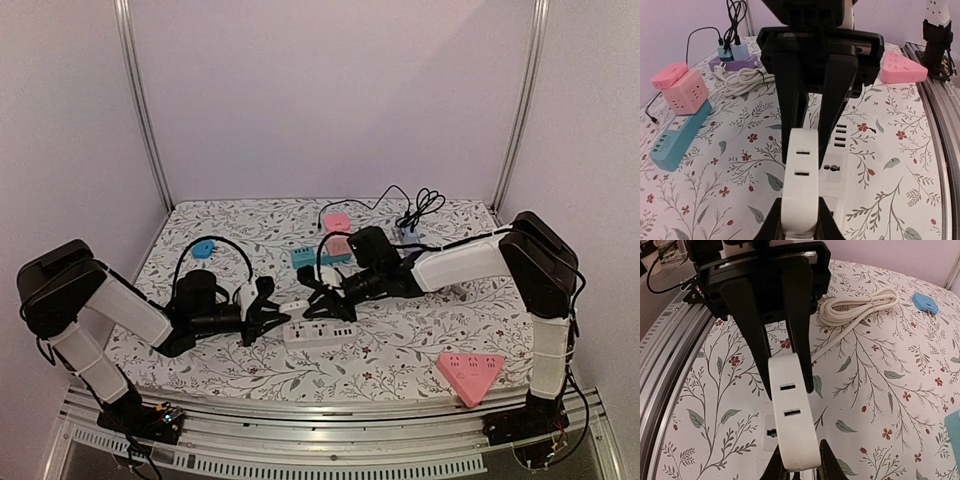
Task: Insert the plug
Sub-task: Insert the plug into the socket.
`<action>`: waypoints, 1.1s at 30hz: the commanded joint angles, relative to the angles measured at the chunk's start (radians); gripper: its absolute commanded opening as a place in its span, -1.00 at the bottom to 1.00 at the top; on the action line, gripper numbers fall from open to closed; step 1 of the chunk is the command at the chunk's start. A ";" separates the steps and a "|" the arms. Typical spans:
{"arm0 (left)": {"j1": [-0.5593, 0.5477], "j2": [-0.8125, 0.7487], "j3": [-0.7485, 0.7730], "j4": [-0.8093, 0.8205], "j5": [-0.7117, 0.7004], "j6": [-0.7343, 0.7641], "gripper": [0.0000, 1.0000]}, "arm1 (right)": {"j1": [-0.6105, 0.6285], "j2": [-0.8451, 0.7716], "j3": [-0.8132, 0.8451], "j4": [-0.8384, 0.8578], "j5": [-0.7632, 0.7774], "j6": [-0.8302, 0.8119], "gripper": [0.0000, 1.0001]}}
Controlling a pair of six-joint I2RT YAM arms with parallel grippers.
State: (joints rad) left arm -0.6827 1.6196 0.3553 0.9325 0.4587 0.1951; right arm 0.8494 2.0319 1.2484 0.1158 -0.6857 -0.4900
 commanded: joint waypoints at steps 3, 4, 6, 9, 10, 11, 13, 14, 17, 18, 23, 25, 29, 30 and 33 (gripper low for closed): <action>0.023 0.004 0.007 -0.017 -0.049 0.004 -1.00 | -0.013 0.046 0.042 0.005 0.040 0.042 -1.00; 0.023 0.002 0.006 -0.023 -0.044 0.002 -1.00 | -0.012 0.048 0.038 0.003 0.039 0.046 -1.00; 0.023 -0.003 0.006 -0.033 -0.036 -0.005 -1.00 | -0.013 0.049 0.028 0.002 0.040 0.049 -1.00; 0.023 -0.012 0.005 -0.048 -0.042 0.002 -1.00 | -0.012 0.048 0.020 0.001 0.046 0.050 -1.00; 0.023 -0.013 0.007 -0.058 -0.043 0.007 -1.00 | -0.012 0.047 0.018 0.000 0.046 0.052 -1.00; 0.023 -0.012 0.008 -0.060 -0.042 0.008 -1.00 | -0.013 0.046 0.016 0.001 0.049 0.053 -1.00; 0.023 -0.003 0.013 -0.063 -0.030 0.003 -1.00 | -0.012 0.037 0.011 0.002 0.054 0.053 -1.00; 0.023 0.005 0.018 -0.065 -0.021 -0.001 -1.00 | -0.012 0.031 0.008 0.001 0.058 0.053 -1.00; 0.023 0.029 0.026 -0.051 -0.011 -0.011 -1.00 | -0.013 0.017 -0.003 -0.003 0.067 0.050 -1.00; 0.023 0.040 0.026 -0.037 -0.013 -0.014 -1.00 | -0.013 0.012 -0.006 -0.005 0.069 0.050 -1.00; 0.023 0.060 0.032 -0.038 -0.003 -0.013 -1.00 | -0.013 0.004 -0.021 -0.011 0.078 0.047 -1.00; 0.023 0.047 0.027 -0.039 -0.009 -0.005 -1.00 | -0.012 0.004 -0.023 -0.011 0.078 0.048 -1.00; 0.022 0.052 0.034 -0.058 -0.014 0.000 -1.00 | -0.012 0.008 -0.020 -0.011 0.088 0.048 -1.00; 0.022 0.059 0.037 -0.062 -0.014 -0.007 -1.00 | -0.013 0.014 -0.019 -0.011 0.092 0.048 -1.00; 0.017 0.066 0.033 -0.066 -0.020 -0.035 -1.00 | -0.012 0.032 -0.021 -0.013 0.104 0.048 -1.00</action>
State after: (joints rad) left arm -0.6739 1.6638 0.3817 0.9009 0.4793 0.1932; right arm 0.8455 2.0567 1.2430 0.1158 -0.6609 -0.4759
